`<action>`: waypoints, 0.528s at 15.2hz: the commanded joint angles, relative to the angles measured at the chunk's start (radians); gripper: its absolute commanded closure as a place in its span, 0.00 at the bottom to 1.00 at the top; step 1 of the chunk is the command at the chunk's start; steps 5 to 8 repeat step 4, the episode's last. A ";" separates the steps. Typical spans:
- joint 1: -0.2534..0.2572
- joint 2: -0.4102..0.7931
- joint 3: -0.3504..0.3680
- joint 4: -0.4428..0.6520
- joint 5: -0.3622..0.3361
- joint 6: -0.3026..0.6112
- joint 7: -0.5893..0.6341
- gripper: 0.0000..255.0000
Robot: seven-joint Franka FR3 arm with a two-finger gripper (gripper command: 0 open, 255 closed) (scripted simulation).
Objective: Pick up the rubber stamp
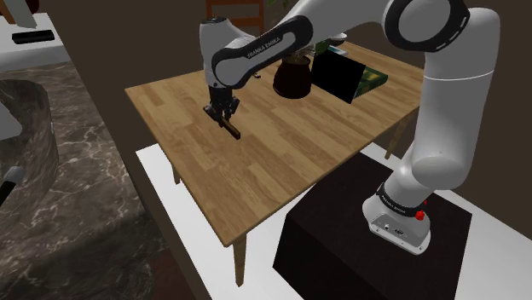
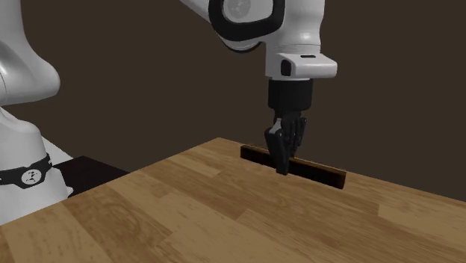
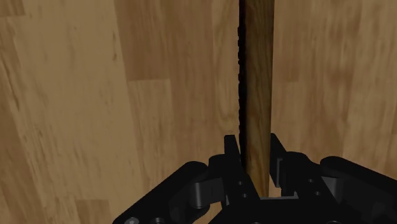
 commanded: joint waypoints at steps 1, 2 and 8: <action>-0.002 -0.010 0.002 0.010 0.004 -0.020 -0.004 1.00; -0.002 -0.016 0.003 0.016 0.007 -0.031 -0.006 1.00; -0.002 -0.017 0.003 0.016 0.007 -0.033 -0.006 1.00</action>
